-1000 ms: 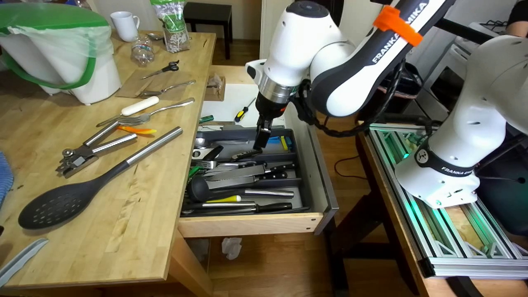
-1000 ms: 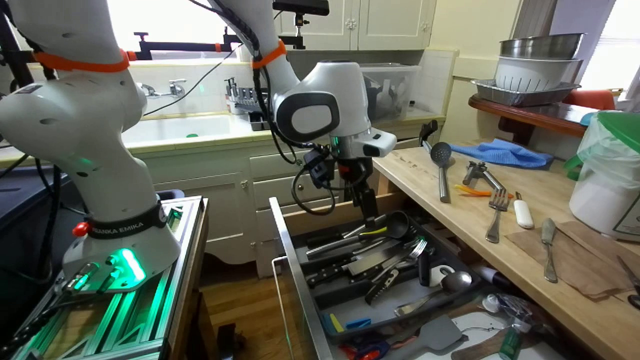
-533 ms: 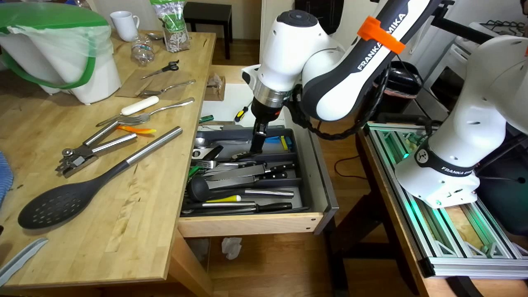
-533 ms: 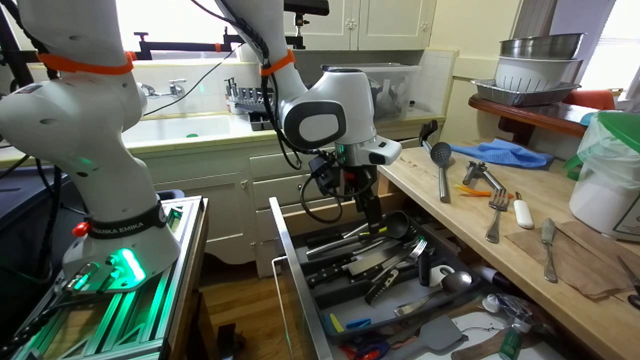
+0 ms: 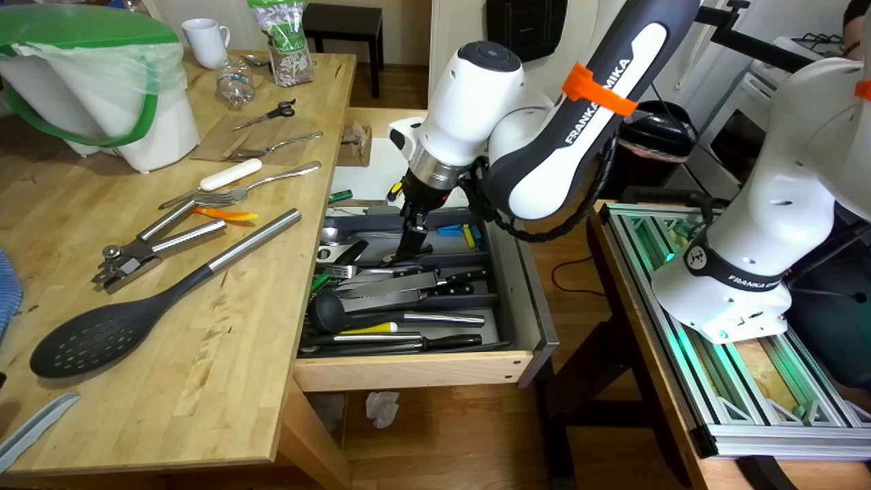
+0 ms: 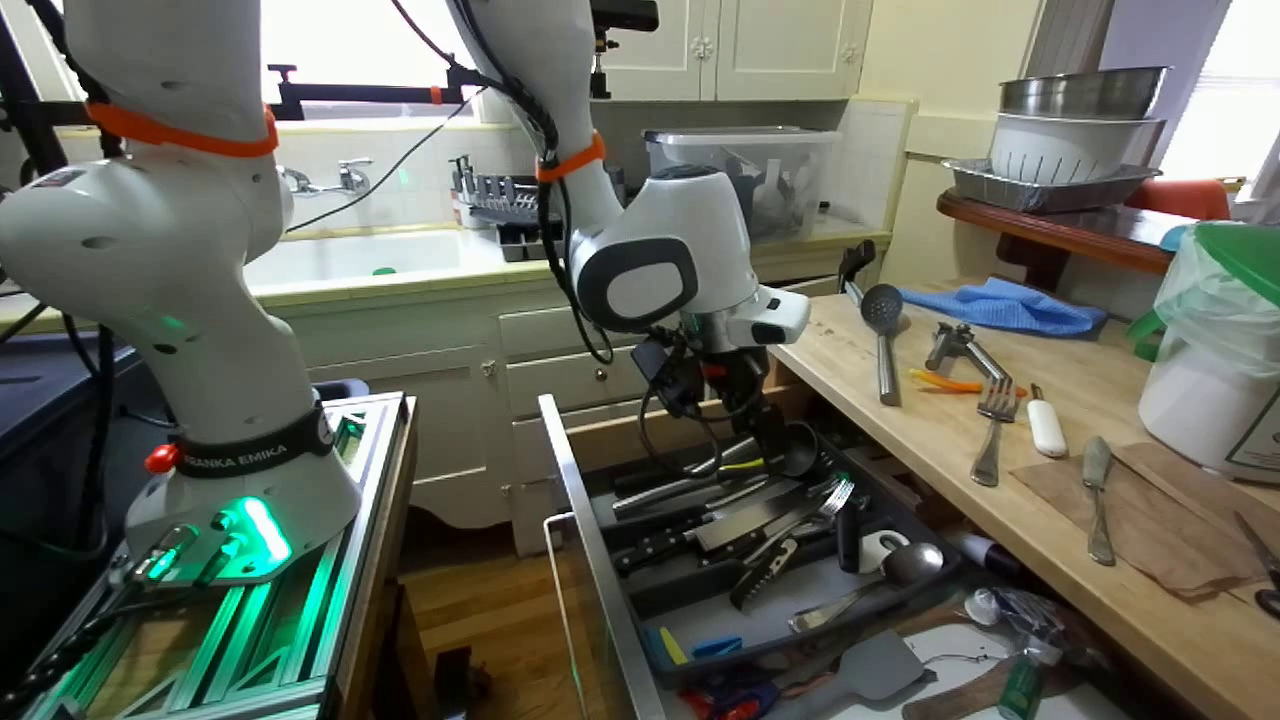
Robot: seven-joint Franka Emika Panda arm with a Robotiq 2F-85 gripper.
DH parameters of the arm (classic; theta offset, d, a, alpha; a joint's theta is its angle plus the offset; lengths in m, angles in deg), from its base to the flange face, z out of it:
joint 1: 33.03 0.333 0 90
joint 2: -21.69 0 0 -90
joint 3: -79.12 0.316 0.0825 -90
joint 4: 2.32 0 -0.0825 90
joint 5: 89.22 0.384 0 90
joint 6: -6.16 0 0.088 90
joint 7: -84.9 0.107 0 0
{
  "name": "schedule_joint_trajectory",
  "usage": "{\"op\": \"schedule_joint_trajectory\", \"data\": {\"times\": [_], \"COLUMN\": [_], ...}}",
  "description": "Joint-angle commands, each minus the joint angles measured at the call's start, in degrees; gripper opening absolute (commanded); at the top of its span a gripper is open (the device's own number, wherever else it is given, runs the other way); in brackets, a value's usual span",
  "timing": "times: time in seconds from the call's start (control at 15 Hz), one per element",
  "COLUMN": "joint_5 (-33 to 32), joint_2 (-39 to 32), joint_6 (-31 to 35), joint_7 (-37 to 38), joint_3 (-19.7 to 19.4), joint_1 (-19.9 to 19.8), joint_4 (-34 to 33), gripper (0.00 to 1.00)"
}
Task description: Put the fork on the table
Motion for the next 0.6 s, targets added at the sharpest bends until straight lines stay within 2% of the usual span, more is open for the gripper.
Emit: {"op": "schedule_joint_trajectory", "data": {"times": [0.0, 0.53], "joint_5": [1.17, 0.47], "joint_2": [-7.48, -17.52], "joint_6": [5.06, 4.51], "joint_7": [-3.28, -3.6], "joint_3": [3.23, 3.09], "joint_1": [-2.75, -3.34], "joint_4": [-4.85, -15.45], "gripper": [1.0, 1.0]}}
